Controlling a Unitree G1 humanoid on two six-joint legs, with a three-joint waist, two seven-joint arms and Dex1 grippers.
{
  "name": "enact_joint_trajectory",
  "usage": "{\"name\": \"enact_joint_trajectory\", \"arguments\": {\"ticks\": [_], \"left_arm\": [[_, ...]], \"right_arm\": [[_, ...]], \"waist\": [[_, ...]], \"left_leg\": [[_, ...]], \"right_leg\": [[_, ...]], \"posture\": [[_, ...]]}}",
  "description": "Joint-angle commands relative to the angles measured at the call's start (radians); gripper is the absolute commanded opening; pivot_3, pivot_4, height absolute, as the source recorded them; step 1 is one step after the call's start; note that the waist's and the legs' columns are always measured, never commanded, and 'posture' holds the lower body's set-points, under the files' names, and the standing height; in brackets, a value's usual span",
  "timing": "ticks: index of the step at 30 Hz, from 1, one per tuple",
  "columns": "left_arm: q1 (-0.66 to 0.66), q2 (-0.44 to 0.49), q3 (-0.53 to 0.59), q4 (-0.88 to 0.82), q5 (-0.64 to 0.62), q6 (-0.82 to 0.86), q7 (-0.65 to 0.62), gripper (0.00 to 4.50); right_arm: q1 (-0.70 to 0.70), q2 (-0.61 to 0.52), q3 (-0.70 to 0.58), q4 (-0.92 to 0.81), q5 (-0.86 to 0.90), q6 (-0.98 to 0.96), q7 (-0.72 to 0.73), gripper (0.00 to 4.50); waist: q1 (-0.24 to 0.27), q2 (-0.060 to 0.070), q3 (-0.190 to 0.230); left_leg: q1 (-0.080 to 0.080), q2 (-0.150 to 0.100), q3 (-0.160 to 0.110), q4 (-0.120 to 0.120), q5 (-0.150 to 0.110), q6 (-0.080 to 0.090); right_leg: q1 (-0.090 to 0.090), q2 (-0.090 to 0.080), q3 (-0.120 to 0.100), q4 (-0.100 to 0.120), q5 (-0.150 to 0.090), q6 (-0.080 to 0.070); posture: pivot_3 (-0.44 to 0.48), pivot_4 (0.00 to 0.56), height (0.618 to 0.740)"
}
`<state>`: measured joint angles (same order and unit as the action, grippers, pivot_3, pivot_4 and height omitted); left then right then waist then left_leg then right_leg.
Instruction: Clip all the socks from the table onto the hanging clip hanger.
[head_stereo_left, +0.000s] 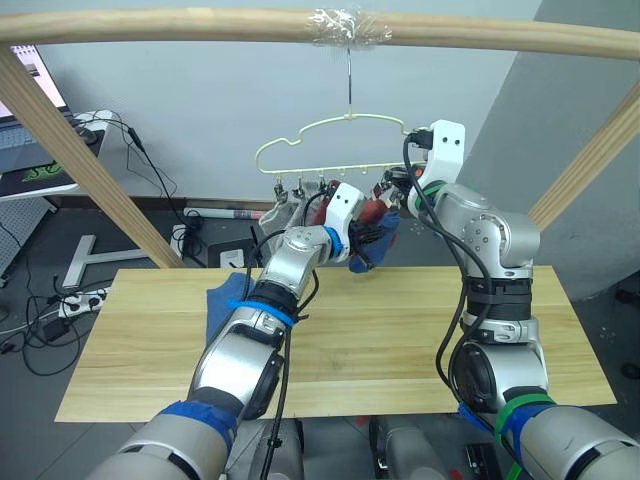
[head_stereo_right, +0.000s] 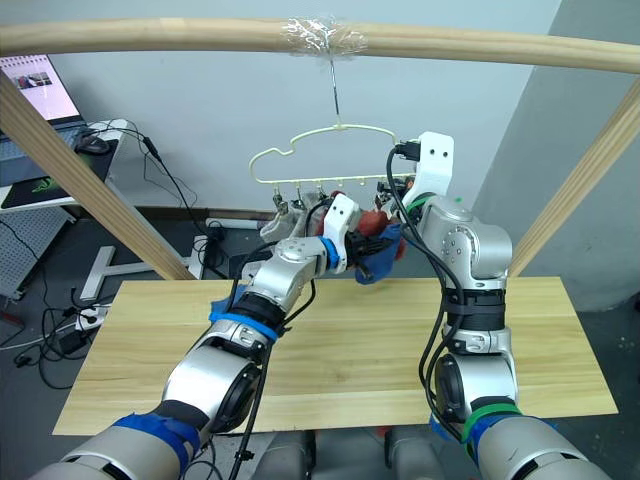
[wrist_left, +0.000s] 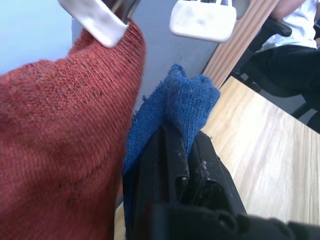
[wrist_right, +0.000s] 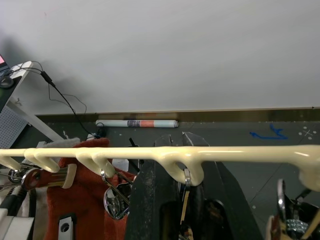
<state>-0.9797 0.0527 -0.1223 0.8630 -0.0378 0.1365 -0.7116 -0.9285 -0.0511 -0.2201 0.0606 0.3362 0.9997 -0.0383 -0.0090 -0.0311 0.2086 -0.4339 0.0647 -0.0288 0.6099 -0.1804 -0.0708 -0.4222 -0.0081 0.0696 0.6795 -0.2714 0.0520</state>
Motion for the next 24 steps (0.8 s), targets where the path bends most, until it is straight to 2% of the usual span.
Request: {"name": "enact_joint_trajectory", "arguments": {"ticks": [1, 10, 24], "left_arm": [[-0.055, -0.017, 0.022, 0.008, -0.016, -0.037, 0.01, 0.02], [-0.098, -0.021, 0.064, 0.017, -0.039, -0.03, 0.008, 0.02], [-0.103, -0.035, 0.066, -0.019, -0.068, 0.016, -0.021, 0.02]], "right_arm": [[-0.032, 0.005, -0.01, -0.064, 0.024, -0.004, 0.0, 0.06], [-0.022, 0.002, -0.002, -0.066, 0.015, -0.012, 0.005, 0.06], [-0.023, 0.003, 0.003, -0.054, 0.008, -0.026, 0.006, 0.06]], "waist": [[0.0, 0.0, 0.0], [-0.003, 0.0, 0.0], [-0.003, 0.0, 0.0]], "left_leg": [[0.0, 0.0, 0.0, 0.0, 0.0, 0.0], [0.0, 0.0, 0.0, 0.0, 0.0, 0.0], [0.0, 0.0, 0.0, 0.0, 0.0, 0.0]], "right_leg": [[0.0, 0.0, 0.0, 0.0, 0.0, 0.0], [0.0, 0.0, 0.0, 0.0, 0.0, 0.0], [0.0, 0.0, 0.0, 0.0, 0.0, 0.0]], "posture": [[0.046, 0.179, 0.74], [0.051, 0.176, 0.74], [0.055, 0.174, 0.74]]}}
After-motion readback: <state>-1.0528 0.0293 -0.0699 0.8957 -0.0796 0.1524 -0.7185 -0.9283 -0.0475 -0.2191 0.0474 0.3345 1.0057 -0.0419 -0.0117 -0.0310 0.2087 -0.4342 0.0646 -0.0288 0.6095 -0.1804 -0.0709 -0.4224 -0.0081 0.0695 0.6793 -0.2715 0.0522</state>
